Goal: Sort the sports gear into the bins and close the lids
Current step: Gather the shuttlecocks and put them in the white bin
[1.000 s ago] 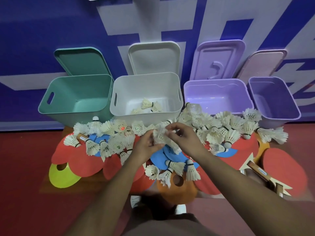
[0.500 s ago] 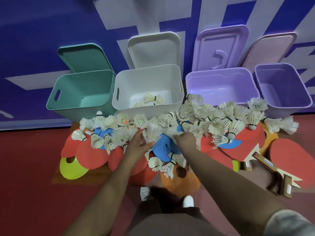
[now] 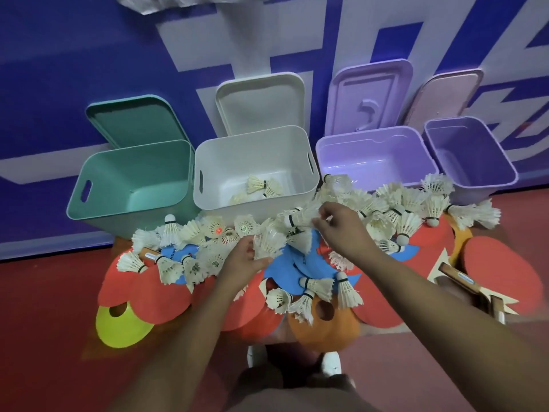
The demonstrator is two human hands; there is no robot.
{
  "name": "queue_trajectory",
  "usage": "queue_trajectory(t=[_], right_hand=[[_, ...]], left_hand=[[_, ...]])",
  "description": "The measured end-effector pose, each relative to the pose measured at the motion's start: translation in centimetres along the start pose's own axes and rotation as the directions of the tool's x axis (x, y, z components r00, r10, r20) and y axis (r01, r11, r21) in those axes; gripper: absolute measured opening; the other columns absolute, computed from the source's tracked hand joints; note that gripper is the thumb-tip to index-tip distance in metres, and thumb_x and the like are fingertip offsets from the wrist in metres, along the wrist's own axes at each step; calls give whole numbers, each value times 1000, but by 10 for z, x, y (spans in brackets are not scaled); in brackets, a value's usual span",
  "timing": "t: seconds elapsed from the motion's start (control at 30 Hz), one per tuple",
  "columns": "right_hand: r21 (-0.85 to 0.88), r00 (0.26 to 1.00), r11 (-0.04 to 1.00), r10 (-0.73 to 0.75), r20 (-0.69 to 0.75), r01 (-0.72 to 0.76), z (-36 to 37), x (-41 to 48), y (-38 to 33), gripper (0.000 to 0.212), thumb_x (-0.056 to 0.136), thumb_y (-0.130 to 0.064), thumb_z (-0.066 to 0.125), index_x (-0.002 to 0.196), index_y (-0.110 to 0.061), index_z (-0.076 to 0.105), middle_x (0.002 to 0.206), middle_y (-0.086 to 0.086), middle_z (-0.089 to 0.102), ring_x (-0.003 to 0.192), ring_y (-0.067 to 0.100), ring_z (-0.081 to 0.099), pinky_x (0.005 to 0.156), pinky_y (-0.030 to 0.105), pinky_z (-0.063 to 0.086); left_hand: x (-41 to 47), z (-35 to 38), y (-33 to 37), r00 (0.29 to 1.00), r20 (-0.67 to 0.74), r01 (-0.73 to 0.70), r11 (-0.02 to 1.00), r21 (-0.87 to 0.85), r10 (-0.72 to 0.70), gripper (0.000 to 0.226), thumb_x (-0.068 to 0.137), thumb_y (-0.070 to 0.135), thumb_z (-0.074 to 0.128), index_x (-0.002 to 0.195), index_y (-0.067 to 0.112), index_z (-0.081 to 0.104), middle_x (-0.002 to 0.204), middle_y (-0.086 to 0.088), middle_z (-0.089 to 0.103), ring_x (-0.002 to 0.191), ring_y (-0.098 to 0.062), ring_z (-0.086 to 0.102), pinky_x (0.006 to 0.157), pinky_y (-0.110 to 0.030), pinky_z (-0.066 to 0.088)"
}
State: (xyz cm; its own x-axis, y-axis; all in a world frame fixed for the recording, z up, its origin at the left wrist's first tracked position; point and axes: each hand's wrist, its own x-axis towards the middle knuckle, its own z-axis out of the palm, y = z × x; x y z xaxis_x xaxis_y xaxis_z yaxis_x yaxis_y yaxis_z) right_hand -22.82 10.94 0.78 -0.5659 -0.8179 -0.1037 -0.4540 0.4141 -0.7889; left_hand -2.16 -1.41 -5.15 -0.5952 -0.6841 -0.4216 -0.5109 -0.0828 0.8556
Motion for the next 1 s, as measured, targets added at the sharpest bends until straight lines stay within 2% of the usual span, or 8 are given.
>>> queue_trajectory(t=[0.13,0.3,0.37,0.47,0.57,0.73,0.9,1.0], right_hand=[[-179,982,976,-95,164,124,-6,-4,-10,20,93,-19,61,79,-9,52,75,-2,54,60,5,47,60,30,32],[-215,974,964,-118,191,159,-4,-11,-13,18,95,-24,60,88,-7,61,89,6,59,70,15,49,66,28,33],[-152,986,979,-118,117,135,-1,-16,-14,22,94,-33,61,99,-12,64,97,2,57,74,12,53,67,25,38],[16,988,999,-30,-155,33,-7,-19,-6,25,94,-44,57,107,-23,63,104,-7,55,79,5,58,70,19,44],[-205,968,970,81,-238,-132,-12,-23,30,31,93,-39,60,114,-16,60,110,2,57,90,17,59,77,32,48],[-571,945,774,327,-11,-274,12,-32,74,52,91,-37,61,133,-12,43,122,11,49,96,32,61,71,41,53],[-566,923,750,382,-52,-342,39,-32,85,37,91,-21,57,126,-13,47,120,14,53,89,35,63,59,35,47],[-603,937,722,318,-145,-339,43,-33,87,14,85,-2,51,97,-9,55,96,10,59,68,31,58,51,35,45]], left_hand=[[14,-2,15,981,183,-74,997,7,71,59,75,10,81,126,24,53,118,-1,65,110,-17,64,96,-36,52],[22,1,35,925,359,-130,992,-7,124,61,77,9,80,130,21,52,122,2,64,113,-6,61,95,-22,48],[24,3,36,919,369,-141,990,-21,139,58,77,12,79,128,25,54,121,2,65,115,-12,62,98,-30,48],[25,3,36,923,351,-138,987,-81,157,53,80,3,76,119,31,56,118,6,68,113,-9,63,91,-21,49],[26,2,35,917,366,-129,986,-105,159,54,80,-3,73,119,30,55,116,10,67,108,-2,63,84,-13,48],[30,-7,25,921,374,-79,992,-94,109,58,81,4,75,129,27,52,125,9,63,111,-1,62,92,-19,48],[28,-8,17,929,364,-35,995,-97,68,58,82,0,73,129,24,52,125,12,62,114,-3,61,96,-26,50],[26,-6,16,938,341,-14,991,-130,58,52,82,-7,70,118,28,54,118,14,64,110,-4,63,86,-21,54]])
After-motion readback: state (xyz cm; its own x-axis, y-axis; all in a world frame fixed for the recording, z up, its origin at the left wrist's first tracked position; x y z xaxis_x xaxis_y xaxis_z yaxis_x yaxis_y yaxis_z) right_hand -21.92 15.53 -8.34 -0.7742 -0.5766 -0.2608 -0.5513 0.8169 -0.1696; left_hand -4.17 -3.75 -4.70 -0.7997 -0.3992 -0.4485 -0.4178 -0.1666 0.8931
